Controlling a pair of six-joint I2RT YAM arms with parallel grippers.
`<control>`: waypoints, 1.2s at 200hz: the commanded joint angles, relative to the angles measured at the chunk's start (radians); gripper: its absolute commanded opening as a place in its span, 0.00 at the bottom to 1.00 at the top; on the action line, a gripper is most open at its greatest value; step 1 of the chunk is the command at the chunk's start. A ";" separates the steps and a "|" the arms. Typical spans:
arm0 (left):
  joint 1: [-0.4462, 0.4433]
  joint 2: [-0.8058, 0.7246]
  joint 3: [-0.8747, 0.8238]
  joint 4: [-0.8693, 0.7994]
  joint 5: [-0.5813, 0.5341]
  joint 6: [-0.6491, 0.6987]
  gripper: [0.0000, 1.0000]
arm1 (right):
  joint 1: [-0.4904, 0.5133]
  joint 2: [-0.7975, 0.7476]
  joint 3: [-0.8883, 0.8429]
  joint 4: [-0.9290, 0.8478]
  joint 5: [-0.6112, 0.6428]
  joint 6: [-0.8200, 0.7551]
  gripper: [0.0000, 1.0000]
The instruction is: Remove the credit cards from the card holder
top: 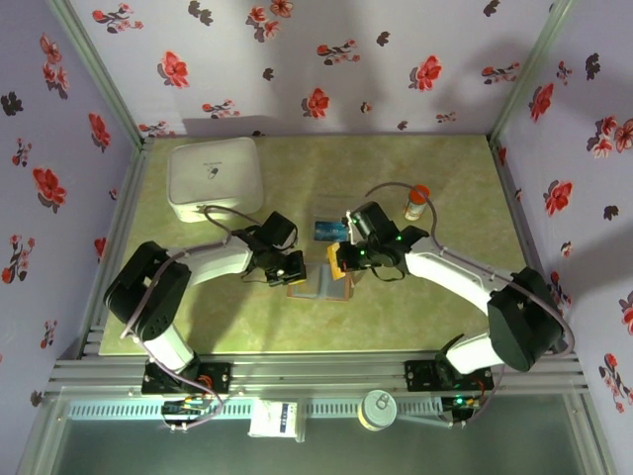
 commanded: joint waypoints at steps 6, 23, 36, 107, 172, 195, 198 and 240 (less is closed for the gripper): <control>0.008 -0.067 -0.009 -0.033 -0.028 -0.001 0.09 | -0.008 0.044 0.104 -0.206 0.114 -0.381 0.00; 0.012 -0.101 -0.024 -0.041 -0.047 0.000 0.10 | -0.010 0.091 0.181 -0.293 0.128 -0.545 0.00; 0.019 -0.127 -0.037 -0.046 -0.058 -0.001 0.10 | -0.011 0.122 0.224 -0.331 0.134 -0.670 0.00; 0.058 -0.219 -0.106 -0.080 -0.075 -0.006 0.11 | -0.076 0.323 0.520 -0.462 0.086 -1.106 0.00; 0.097 -0.242 -0.118 -0.100 -0.079 0.001 0.11 | -0.151 0.590 0.945 -0.665 -0.019 -1.250 0.00; 0.110 -0.219 -0.097 -0.110 -0.074 0.016 0.11 | -0.169 0.679 1.066 -0.738 -0.043 -1.285 0.00; 0.111 -0.216 -0.094 -0.113 -0.074 0.018 0.11 | -0.172 0.690 1.080 -0.745 -0.045 -1.287 0.00; 0.133 -0.173 -0.068 -0.125 -0.061 0.040 0.11 | -0.192 0.811 1.225 -0.805 -0.071 -1.321 0.00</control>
